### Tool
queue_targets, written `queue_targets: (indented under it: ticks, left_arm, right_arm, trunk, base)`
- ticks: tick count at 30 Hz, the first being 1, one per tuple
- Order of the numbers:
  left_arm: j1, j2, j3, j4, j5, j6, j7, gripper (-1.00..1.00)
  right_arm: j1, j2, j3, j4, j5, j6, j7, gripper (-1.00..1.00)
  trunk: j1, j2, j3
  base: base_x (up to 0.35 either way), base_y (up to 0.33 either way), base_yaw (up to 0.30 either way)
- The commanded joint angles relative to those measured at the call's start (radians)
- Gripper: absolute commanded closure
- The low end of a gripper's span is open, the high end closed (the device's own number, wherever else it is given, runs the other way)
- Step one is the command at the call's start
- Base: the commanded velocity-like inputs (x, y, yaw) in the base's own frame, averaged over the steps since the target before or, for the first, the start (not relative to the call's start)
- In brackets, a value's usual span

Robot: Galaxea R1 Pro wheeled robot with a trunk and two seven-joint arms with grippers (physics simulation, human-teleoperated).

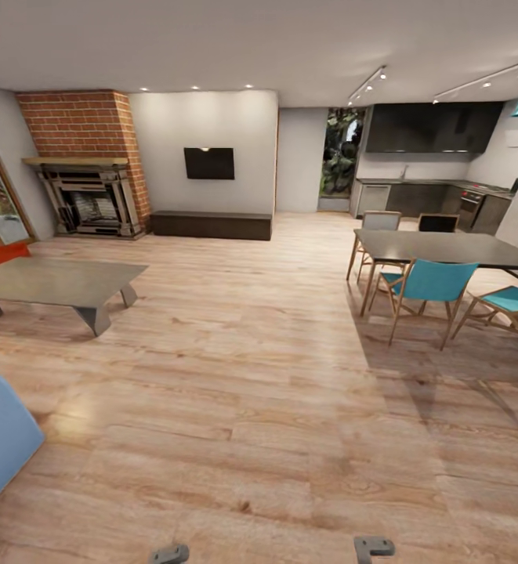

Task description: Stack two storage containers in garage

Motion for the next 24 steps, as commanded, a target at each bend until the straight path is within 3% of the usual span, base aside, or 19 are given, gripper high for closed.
queue_targets:
  ticks: [1, 24]
  left_arm:
    - [0.000, -0.001, 0.008, -0.002, 0.000, 0.007, -0.006, -1.00]
    - [0.000, -0.001, 0.008, -0.002, 0.001, 0.007, -0.006, -1.00]
  right_arm:
    - [0.000, 0.000, 0.009, -0.002, -0.006, 0.007, -0.005, -1.00]
    - [-0.001, 0.001, 0.009, -0.002, -0.007, 0.006, -0.005, -1.00]
  trunk:
    - [0.001, -0.002, -0.002]
    - [0.001, -0.002, -0.002]
  base:
    - [0.333, 0.000, 0.000]
    - [0.333, 0.000, 0.000]
